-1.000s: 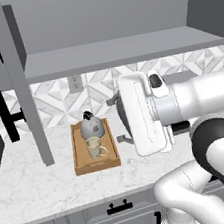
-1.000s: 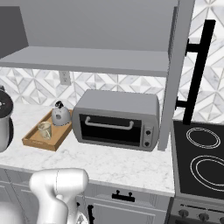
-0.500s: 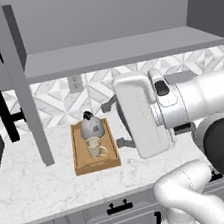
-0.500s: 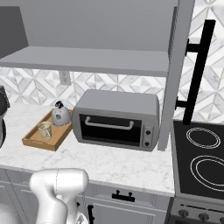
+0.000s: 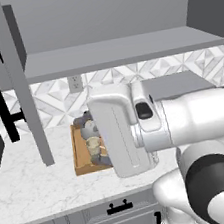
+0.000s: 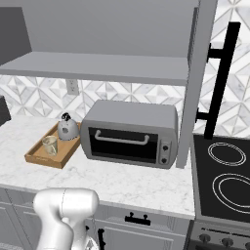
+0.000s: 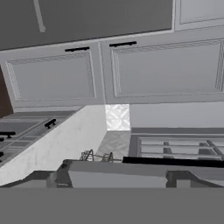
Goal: Pick the kettle from the counter and place it on the tray. Then pick the mug from the cabinet and place it on the tray. Then close the cabinet doors.
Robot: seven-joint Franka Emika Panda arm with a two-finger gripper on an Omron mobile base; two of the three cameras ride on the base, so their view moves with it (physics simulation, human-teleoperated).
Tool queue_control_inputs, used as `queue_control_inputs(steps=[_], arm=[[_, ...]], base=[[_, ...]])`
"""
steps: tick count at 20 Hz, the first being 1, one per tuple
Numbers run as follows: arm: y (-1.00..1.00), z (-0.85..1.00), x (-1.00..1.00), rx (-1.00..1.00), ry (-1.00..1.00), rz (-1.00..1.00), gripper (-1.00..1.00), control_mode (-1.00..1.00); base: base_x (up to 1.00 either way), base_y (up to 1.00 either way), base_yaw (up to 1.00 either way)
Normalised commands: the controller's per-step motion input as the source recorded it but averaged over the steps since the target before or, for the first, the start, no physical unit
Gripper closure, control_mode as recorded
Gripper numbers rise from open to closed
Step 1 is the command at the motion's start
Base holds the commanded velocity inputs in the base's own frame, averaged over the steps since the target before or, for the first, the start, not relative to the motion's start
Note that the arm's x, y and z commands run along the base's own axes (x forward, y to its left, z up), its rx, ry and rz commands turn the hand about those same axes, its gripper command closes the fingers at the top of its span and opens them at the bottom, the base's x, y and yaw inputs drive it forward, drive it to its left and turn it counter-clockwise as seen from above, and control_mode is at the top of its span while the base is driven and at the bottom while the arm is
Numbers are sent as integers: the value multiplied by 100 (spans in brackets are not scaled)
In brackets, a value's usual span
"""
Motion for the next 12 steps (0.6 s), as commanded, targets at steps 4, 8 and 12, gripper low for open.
queue_control_inputs(steps=[4,8,12], arm=[[66,13,1,0,0,0,-100,-100],[62,15,3,0,0,0,-100,-100],[50,4,8,0,0,0,-100,-100]], base=[[0,0,0],[0,0,0],[0,0,0]])
